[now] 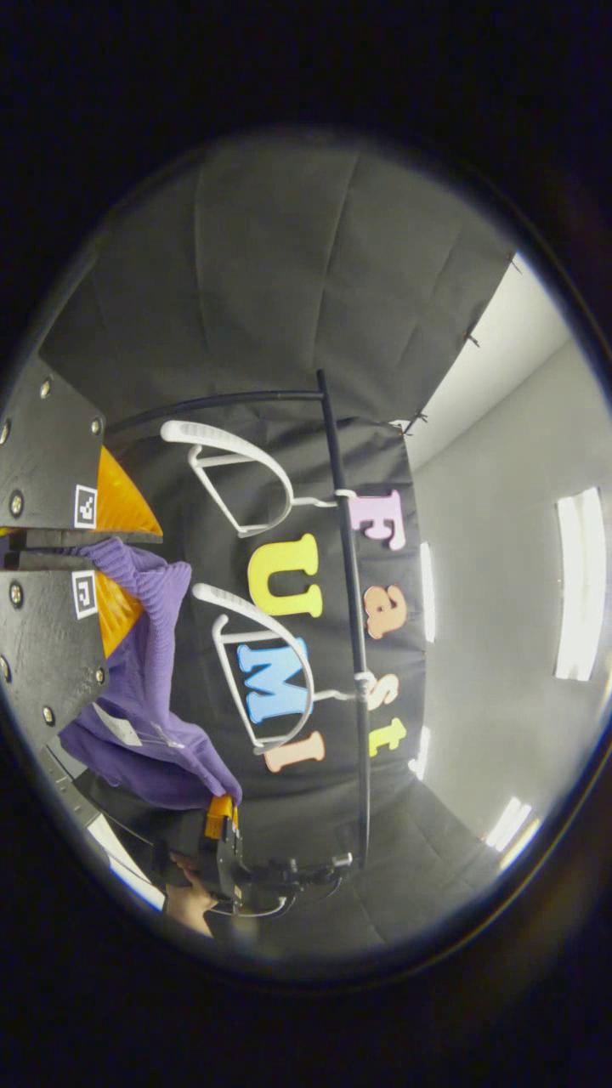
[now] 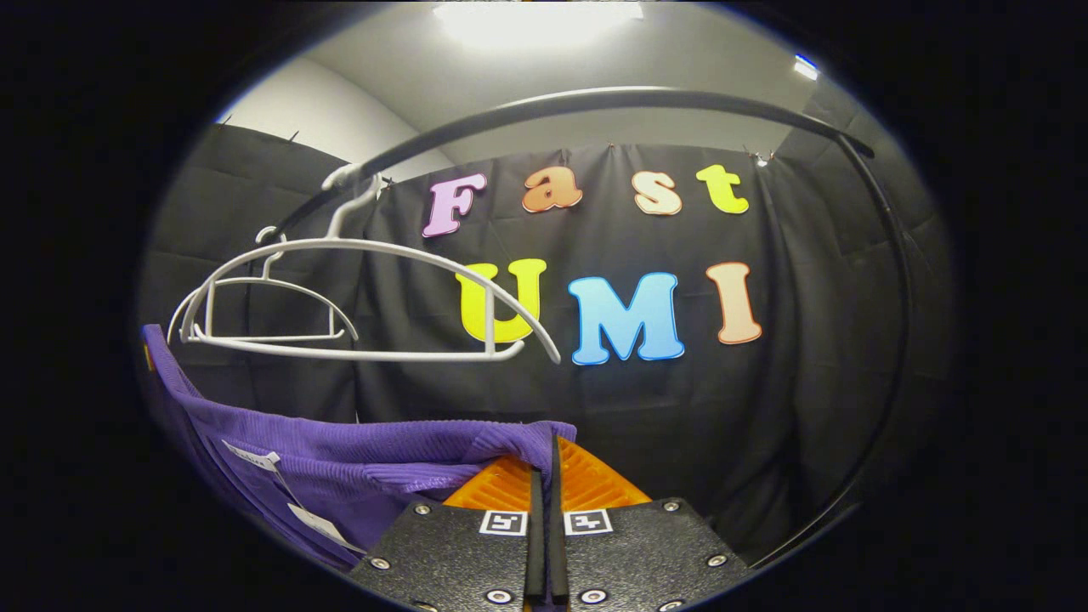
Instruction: Grasp the clothes on the hanger with both hands and then place them into the laundry hamper below.
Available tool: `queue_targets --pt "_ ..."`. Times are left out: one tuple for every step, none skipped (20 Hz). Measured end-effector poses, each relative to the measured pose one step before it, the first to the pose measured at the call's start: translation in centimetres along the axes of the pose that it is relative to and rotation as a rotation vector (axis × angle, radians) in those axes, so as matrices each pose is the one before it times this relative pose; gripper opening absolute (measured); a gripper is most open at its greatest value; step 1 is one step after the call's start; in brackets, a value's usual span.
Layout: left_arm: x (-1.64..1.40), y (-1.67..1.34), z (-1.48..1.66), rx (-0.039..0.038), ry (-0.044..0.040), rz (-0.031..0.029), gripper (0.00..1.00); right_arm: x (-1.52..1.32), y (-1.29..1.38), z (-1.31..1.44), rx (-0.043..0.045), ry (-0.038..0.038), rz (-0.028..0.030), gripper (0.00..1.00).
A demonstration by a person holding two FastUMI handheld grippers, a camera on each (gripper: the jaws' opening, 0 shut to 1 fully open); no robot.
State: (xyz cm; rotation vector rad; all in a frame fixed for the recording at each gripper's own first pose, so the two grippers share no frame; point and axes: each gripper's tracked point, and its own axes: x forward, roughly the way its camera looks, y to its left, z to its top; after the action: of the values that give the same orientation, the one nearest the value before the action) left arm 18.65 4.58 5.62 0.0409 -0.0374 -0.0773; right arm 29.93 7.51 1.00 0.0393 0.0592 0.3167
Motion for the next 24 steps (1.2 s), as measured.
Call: queue_targets --pt "-0.634 -0.544 0.807 -0.00039 -0.01569 -0.01408 0.03 -1.040 0.557 0.331 0.00576 -0.00237 0.00549 0.02" --pt "-0.579 -0.620 0.535 -0.00201 -0.01329 -0.01529 0.07 -0.958 0.585 0.315 0.00731 -0.00320 0.00862 0.01" --pt "-0.495 -0.597 0.415 -0.00599 -0.00747 -0.01353 0.00 -0.959 0.578 0.465 0.00450 -0.00561 0.00802 0.01" --pt "-0.250 -0.512 0.160 -0.00868 -0.00336 -0.01396 0.03 -1.060 0.698 0.437 0.00158 -0.00541 0.00926 0.01" --pt "-0.333 -0.657 0.203 -0.01027 -0.00255 -0.01403 0.03 -0.989 0.650 0.402 0.00175 -0.00759 0.00777 0.01" --pt "-0.488 -0.678 0.157 -0.01169 -0.00560 -0.01498 0.03 -1.114 0.713 0.392 0.00419 -0.00610 0.00734 0.01" --pt "-0.310 -0.495 0.020 -0.00905 -0.00543 -0.01395 0.03 -1.102 0.813 0.255 0.00791 -0.00311 0.00662 0.01" --pt "-0.767 -0.376 -0.192 -0.01197 -0.00150 -0.00966 0.03 -1.279 0.918 -0.006 0.00905 -0.00158 0.00739 0.01" --pt "-0.625 -0.514 -0.220 -0.00931 -0.00124 -0.01314 0.03 -1.191 0.771 -0.007 0.00313 0.00061 0.00647 0.01" --pt "-1.065 0.296 -0.780 -0.00863 0.00215 -0.00621 0.03 -1.221 0.541 0.046 -0.00319 -0.00133 -0.00067 0.02" --pt "-0.188 -0.736 -0.142 -0.00858 0.00269 -0.00831 0.03 -0.985 0.658 -0.144 -0.00494 0.00467 0.00172 0.02" --pt "-0.694 -0.348 -0.361 -0.00852 0.00161 -0.00880 0.03 -0.926 0.725 -0.401 -0.00591 0.00907 0.00164 0.00" --pt "-0.520 -0.429 -0.400 -0.00523 0.00072 -0.00967 0.03 -0.814 0.559 -0.282 -0.00378 0.00954 0.00192 0.00" --pt "-0.546 -0.513 -0.333 -0.00263 0.00224 -0.00913 0.03 -0.634 0.565 -0.231 -0.00101 0.00737 0.00208 0.02" --pt "-0.282 -0.302 -0.687 -0.00134 0.00569 -0.01038 0.00 -0.629 0.571 -0.230 -0.00341 0.00254 0.00181 0.02" --pt "-0.288 -0.383 -0.679 -0.00566 0.01203 -0.00721 0.03 -0.576 0.586 -0.532 -0.00495 0.00514 0.00020 0.02" --pt "-0.119 -0.453 -0.908 -0.00954 0.01330 -0.00799 0.03 -0.512 0.586 -0.702 -0.00254 0.00973 0.00560 0.01" --pt "-0.219 -0.577 -0.761 -0.01185 0.01102 -0.00644 0.03 -0.467 0.586 -0.908 0.00000 0.01348 0.00510 0.01" --pt "-0.111 -0.284 -0.913 -0.01148 0.01566 -0.00545 0.03 -0.306 0.573 -1.000 0.00431 0.01914 0.00866 0.00" --pt "0.017 -0.220 -0.957 -0.00735 0.01937 -0.00056 0.03 -0.257 0.503 -1.139 0.00504 0.02309 0.00582 0.02" --pt "0.272 -0.072 -1.139 -0.00101 0.02143 0.00092 0.03 -0.175 0.380 -1.121 0.00870 0.02408 0.00570 0.01" --pt "0.194 -0.295 -1.210 -0.00285 0.02105 0.00034 0.03 -0.084 0.431 -1.319 0.01173 0.02753 0.00462 0.02" --pt "0.216 -0.271 -1.072 -0.00577 0.01856 -0.00302 0.03 -0.029 0.302 -1.224 0.01375 0.02716 0.00589 0.01" --pt "0.222 -0.171 -1.190 -0.00772 0.01905 -0.00080 0.03 0.128 0.373 -1.336 0.00315 0.02196 0.00448 0.01"
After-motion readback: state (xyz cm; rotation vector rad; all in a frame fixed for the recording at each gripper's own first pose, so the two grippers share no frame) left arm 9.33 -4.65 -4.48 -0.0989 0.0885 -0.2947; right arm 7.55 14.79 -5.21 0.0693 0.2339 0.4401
